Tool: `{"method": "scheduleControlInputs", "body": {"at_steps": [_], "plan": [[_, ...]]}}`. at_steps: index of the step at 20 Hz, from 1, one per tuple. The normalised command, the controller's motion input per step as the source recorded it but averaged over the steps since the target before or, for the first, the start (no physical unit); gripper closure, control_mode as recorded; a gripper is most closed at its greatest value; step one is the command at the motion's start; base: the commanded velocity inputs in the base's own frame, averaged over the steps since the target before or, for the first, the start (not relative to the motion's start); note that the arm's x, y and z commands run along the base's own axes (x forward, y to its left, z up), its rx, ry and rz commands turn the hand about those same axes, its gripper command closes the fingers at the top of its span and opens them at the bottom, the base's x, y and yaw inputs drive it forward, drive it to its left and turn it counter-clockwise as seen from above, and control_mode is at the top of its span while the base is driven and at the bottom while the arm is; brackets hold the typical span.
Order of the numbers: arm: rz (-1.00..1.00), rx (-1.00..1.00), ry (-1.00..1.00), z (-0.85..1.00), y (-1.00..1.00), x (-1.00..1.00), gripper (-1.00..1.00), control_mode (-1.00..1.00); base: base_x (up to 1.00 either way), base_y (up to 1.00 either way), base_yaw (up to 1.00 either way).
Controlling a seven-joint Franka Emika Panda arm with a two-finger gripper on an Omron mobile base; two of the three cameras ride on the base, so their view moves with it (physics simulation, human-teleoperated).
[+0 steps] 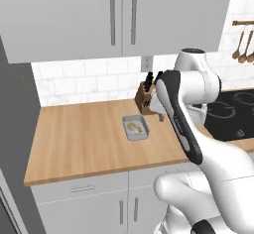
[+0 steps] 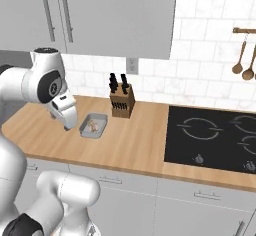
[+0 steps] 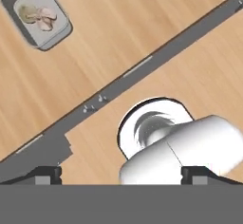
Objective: Take the meat container that has the fish and place it on the second highest rack of the freezer. Then take the vegetable container that has the garlics and place it on the highest rack of the freezer.
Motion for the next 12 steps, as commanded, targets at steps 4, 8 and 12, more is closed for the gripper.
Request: {"method": "scheduleControlInputs", "body": {"at_steps": [4, 8, 12], "plan": [[-0.37, 0.0, 0.0, -0.9, 0.01, 0.54, -1.0, -1.0, 0.0, 0.0, 0.0], [-0.43, 0.0, -0.03, -0.5, 0.15, 0.58, -1.0, -1.0, 0.0, 0.0, 0.0], [-0.41, -0.04, -0.08, -0.19, 0.42, 0.68, -1.0, -1.0, 0.0, 0.0, 0.0]]}}
